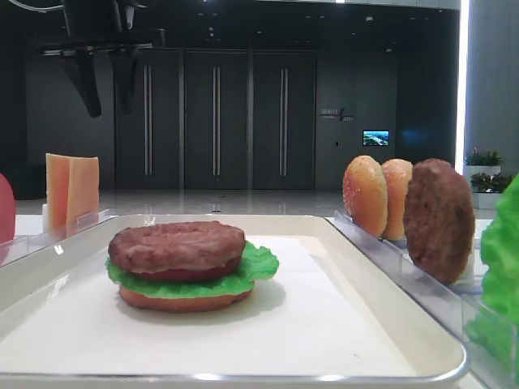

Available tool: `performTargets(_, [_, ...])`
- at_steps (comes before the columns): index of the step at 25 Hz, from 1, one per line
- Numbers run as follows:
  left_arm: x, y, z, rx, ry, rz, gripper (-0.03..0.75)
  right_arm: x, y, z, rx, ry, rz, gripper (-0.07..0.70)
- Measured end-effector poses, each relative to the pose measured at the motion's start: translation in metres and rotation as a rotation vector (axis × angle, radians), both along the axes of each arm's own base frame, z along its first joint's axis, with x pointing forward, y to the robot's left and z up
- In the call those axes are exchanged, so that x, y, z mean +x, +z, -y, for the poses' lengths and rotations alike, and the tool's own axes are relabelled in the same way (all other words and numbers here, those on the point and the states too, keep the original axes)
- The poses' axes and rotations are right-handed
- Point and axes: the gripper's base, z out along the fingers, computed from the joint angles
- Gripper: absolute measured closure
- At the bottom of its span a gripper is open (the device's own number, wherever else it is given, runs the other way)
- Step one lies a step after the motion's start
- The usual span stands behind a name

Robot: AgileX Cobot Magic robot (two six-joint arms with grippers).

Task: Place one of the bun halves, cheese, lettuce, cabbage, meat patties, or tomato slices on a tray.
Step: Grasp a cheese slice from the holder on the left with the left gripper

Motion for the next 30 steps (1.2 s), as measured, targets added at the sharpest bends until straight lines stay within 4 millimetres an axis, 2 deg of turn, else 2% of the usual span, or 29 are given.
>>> performTargets(6, [0.002, -0.004, 0.0, -0.009, 0.027, -0.011, 0.394, 0.0, 0.0, 0.0, 0.001, 0.0, 0.001, 0.282])
performTargets(12, [0.008, -0.027, 0.003, -0.006, 0.033, -0.06, 0.398, 0.0, 0.0, 0.0, 0.001, 0.0, 0.001, 0.282])
performTargets(30, [0.011, -0.028, -0.004, 0.036, 0.031, -0.051, 0.398, 0.0, 0.0, 0.0, 0.001, 0.0, 0.002, 0.282])
